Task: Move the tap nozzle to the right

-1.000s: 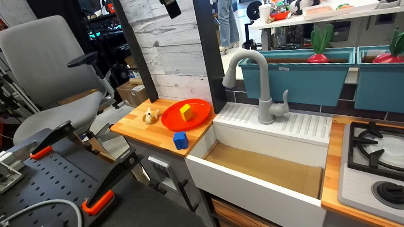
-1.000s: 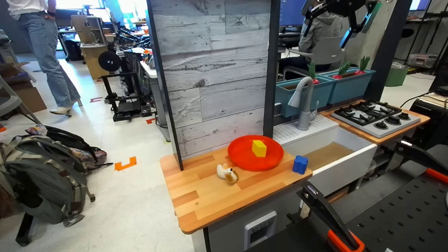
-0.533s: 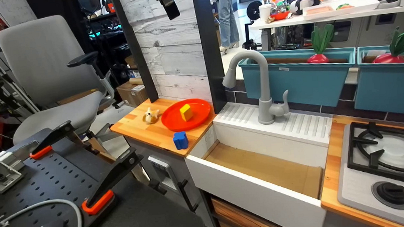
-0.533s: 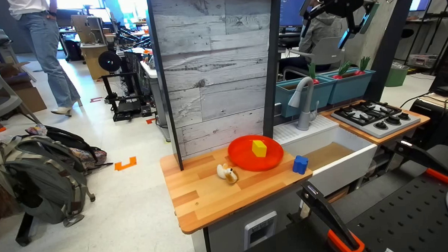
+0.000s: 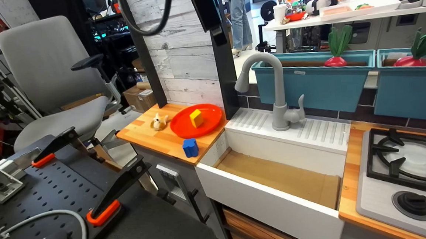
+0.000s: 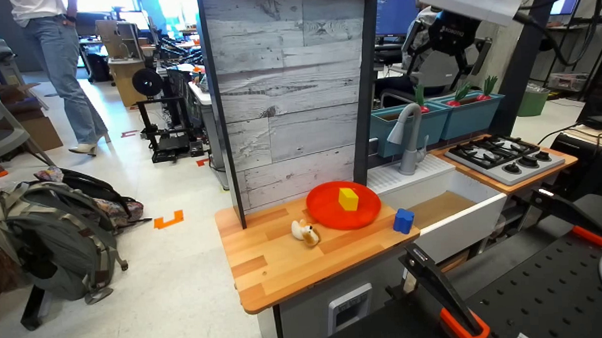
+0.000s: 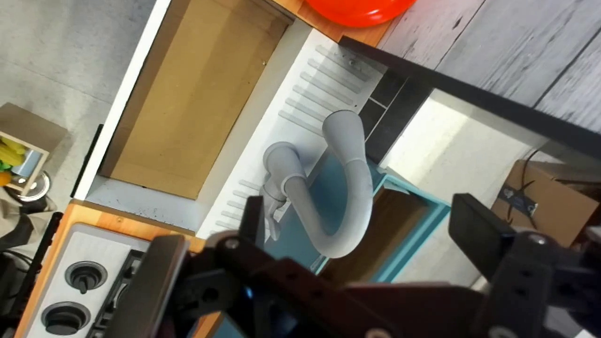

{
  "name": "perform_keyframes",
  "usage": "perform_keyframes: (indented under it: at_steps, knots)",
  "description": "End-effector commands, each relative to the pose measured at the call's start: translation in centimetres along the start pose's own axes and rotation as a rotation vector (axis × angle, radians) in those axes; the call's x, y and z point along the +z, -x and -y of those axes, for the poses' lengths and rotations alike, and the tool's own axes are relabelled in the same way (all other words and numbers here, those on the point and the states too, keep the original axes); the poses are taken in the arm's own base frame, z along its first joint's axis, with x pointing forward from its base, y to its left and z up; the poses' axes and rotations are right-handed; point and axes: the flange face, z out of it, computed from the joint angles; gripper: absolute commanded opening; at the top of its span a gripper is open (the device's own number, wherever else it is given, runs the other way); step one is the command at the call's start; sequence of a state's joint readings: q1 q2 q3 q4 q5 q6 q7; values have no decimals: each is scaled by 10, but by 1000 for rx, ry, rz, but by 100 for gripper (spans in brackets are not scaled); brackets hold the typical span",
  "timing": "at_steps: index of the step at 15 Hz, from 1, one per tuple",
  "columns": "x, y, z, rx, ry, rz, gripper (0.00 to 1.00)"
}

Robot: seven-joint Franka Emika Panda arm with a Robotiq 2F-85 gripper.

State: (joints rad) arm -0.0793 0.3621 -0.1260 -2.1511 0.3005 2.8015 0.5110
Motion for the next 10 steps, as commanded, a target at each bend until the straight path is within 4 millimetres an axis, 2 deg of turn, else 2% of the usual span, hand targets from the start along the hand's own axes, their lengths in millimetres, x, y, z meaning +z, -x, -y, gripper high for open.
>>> perform_keyframes:
  at_steps: [1,5,9,10]
  knots:
    - [42,-30,6,83,21,-23,100]
    - [81,-43,11,124,44,-21,100]
    - [106,-46,21,124,52,-23,100]
    - [109,-47,23,121,52,-23,75]
